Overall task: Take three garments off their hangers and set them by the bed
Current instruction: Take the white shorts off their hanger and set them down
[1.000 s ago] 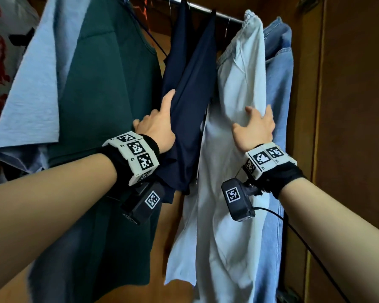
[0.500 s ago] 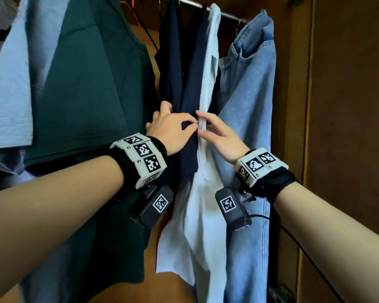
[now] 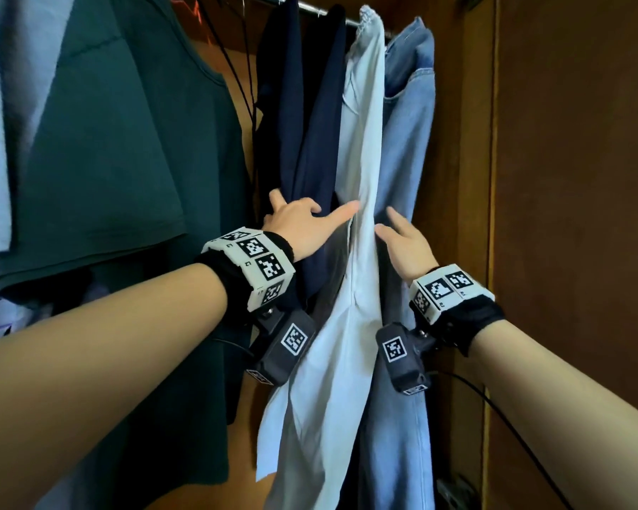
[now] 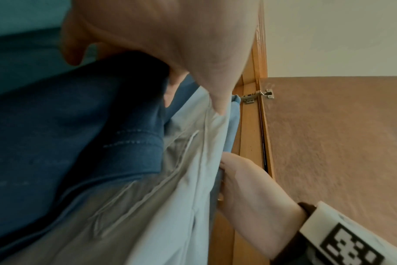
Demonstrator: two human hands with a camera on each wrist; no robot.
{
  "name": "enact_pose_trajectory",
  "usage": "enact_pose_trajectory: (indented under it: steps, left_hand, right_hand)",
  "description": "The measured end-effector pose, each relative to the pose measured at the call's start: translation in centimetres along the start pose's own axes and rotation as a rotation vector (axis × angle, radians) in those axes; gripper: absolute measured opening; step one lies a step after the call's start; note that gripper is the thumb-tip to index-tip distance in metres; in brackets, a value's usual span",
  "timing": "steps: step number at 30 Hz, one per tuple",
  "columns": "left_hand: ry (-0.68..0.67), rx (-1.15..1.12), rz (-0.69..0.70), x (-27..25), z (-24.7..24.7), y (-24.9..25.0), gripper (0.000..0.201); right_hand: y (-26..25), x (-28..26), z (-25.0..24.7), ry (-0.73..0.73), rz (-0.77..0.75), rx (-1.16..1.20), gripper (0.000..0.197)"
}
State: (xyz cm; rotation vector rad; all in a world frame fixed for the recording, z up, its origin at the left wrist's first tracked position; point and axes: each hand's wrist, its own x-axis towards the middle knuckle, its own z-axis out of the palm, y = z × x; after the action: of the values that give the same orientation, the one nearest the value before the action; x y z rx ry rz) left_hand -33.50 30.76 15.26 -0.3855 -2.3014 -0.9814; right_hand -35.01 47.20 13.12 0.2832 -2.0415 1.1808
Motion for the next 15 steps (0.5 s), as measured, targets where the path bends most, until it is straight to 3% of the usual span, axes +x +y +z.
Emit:
enact_pose_trajectory:
  steps: [3,5,7,8,12,15]
  left_hand:
    - [-0.035,-0.017,0.047,-0.4,0.7,0.8,0.076]
    - [-0.006,0.035,0.076,-0.2,1.2,0.9,0.051]
    - [0.056,0.107,0.088,0.3,1.1,0.6,0.024]
    - [0.080,0.143,0.081,0.6,1.0,0.3,0.020]
    - [0.129,0.170,0.070,1.4,0.1,-1.5,0.029]
    - [0.132,0.115,0.058,1.3,-0.3,-2.6,0.029]
  right_hand:
    - [-0.3,-0.7,0.5,-0.169,-0.113,0.087,0.049]
    - [-0.5,-0.7,0.4,-0.201,-0.097,0.100,0.051]
    - [-0.4,-0.5,0.0,-0.112,-0.049,0.034,0.055]
    - [-0.1,-0.4,-0.4,-0.026,0.002,-0.036,0.056]
    - [0.5,-0.1,-1.6,0.210,0.211,-0.155,0.054]
    - [0.7,-0.3,-1.5,0.269,0.169,-0.205,0.051]
